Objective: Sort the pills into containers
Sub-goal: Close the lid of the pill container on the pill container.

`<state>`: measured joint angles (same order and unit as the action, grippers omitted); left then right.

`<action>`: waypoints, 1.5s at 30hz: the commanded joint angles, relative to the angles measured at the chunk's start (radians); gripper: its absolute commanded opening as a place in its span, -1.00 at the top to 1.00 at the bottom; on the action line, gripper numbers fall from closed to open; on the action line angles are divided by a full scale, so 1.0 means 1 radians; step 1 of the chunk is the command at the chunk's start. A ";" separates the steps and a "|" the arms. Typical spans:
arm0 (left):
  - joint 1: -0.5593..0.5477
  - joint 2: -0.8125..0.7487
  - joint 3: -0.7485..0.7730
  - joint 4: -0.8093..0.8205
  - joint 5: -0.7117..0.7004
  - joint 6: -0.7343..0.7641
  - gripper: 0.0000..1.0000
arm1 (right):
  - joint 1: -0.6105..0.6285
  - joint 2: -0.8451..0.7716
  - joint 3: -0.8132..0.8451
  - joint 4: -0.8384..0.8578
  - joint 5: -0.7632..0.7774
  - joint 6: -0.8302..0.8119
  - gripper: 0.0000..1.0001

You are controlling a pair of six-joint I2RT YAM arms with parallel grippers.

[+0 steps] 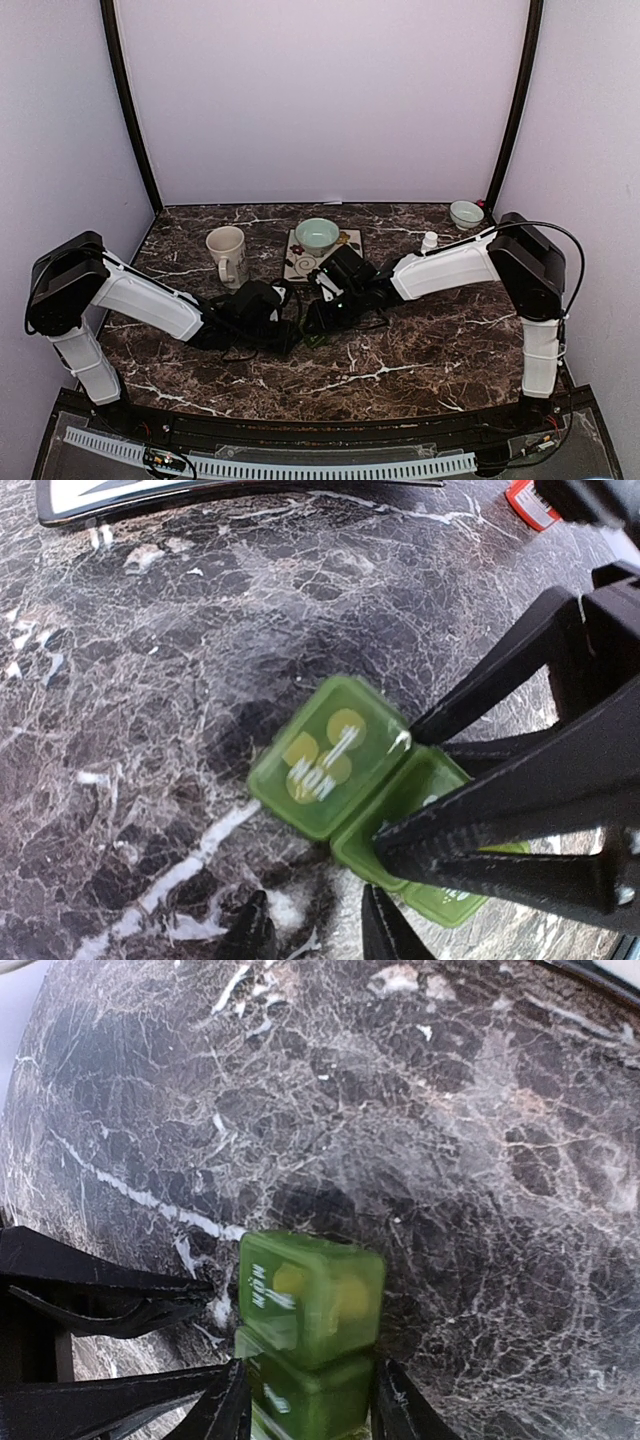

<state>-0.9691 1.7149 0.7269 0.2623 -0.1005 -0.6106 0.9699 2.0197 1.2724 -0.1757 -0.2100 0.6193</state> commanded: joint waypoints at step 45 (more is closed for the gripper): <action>0.018 -0.282 -0.172 0.011 -0.113 -0.048 0.37 | 0.012 -0.014 -0.008 0.143 -0.282 0.162 0.58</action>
<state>-0.9573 1.5105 0.5896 0.2825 -0.1600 -0.6487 0.9817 2.0220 1.2526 -0.1184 -0.3824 0.7448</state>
